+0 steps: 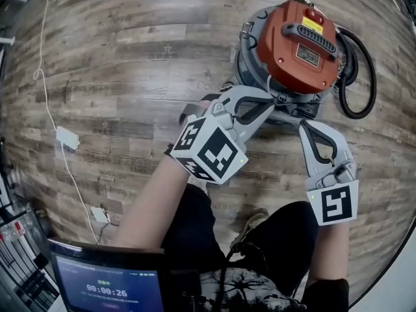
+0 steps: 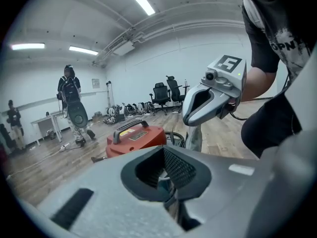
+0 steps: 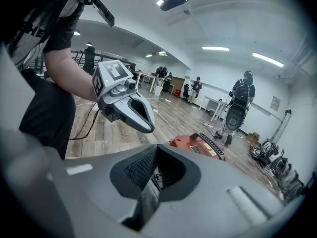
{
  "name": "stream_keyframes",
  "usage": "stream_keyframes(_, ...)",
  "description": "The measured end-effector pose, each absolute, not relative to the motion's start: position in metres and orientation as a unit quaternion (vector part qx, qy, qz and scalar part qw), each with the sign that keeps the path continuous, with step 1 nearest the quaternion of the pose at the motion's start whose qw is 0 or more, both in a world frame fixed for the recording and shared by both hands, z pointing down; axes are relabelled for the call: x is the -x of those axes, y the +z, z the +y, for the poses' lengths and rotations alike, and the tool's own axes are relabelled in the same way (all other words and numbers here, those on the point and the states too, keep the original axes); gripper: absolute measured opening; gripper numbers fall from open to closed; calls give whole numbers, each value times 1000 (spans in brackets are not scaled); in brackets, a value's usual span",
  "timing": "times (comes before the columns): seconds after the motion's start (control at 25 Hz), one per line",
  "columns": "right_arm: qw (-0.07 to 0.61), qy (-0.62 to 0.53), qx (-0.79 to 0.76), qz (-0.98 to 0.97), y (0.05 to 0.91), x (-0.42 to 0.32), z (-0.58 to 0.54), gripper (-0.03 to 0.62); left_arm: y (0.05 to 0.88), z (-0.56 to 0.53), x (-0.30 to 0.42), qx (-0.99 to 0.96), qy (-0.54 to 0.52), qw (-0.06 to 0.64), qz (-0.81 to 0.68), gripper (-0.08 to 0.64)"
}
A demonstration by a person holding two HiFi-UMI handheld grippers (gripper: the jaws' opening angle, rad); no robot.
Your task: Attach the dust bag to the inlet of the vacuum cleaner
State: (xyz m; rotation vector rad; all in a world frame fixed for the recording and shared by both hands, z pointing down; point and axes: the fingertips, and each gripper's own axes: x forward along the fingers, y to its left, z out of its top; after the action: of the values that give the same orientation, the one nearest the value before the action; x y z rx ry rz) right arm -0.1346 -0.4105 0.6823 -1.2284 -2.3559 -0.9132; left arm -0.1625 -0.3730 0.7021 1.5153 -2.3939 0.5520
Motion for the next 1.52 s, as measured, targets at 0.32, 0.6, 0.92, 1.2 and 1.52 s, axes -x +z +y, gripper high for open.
stream_keyframes(0.32,193,-262,485,-812,575,110,-373,5,603,-308,135,-474,109,192,-852,2)
stream_keyframes(0.6,190,-240,573,-760,408,118,-294,6,419,-229,129,-420,25,233,-877,2)
stream_keyframes(0.92,108,-95,608,-781,242,132,-190,6,255,-133,125,-343,31,204,-917,2)
stream_keyframes(1.2,82,-117,647,-749,199,128,-133,6,202,-79,122,-298,42,167,-939,2)
stream_keyframes(1.52,76,-107,663,-737,164,126,-109,6,172,-62,116,-280,42,146,-948,2)
